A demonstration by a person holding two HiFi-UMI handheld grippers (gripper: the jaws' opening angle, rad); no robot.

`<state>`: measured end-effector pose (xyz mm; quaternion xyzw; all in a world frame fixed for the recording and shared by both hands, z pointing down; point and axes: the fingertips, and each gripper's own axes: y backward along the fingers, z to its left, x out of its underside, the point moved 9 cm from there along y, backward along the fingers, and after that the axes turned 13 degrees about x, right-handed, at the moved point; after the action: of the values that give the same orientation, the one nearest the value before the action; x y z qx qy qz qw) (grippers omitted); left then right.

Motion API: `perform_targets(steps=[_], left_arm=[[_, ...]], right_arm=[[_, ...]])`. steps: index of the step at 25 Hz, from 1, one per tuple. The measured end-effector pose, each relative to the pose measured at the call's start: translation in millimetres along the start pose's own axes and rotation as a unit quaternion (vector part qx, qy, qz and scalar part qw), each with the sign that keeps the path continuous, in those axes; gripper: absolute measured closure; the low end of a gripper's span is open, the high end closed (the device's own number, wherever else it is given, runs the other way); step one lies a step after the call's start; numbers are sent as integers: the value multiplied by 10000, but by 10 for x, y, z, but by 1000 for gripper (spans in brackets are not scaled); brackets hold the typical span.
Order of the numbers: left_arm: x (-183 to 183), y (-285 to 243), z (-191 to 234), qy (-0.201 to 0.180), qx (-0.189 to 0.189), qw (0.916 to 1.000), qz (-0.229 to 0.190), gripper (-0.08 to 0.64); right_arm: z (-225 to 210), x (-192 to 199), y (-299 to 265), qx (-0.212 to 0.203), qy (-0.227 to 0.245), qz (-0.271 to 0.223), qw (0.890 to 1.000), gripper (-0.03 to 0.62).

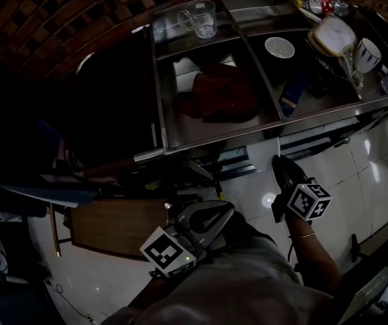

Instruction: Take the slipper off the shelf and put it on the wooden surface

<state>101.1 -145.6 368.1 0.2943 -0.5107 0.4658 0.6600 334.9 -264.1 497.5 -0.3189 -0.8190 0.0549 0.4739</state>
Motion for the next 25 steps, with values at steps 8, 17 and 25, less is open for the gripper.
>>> perform_targets(steps=[8,17,25], left_arm=[[50,496,-301,-153,93,9998,-83,563],[230,1746,-985,-354,281,9988,-161,563],[401,2915,-1428,-376,-80,9992,-139,563]], right_arm=[[521,267,852,221,351,-357,9985,561],[1335,1217,1957,813,107,-838,9931,561],[2210,2044,2689,725,51,-702,9949,561]])
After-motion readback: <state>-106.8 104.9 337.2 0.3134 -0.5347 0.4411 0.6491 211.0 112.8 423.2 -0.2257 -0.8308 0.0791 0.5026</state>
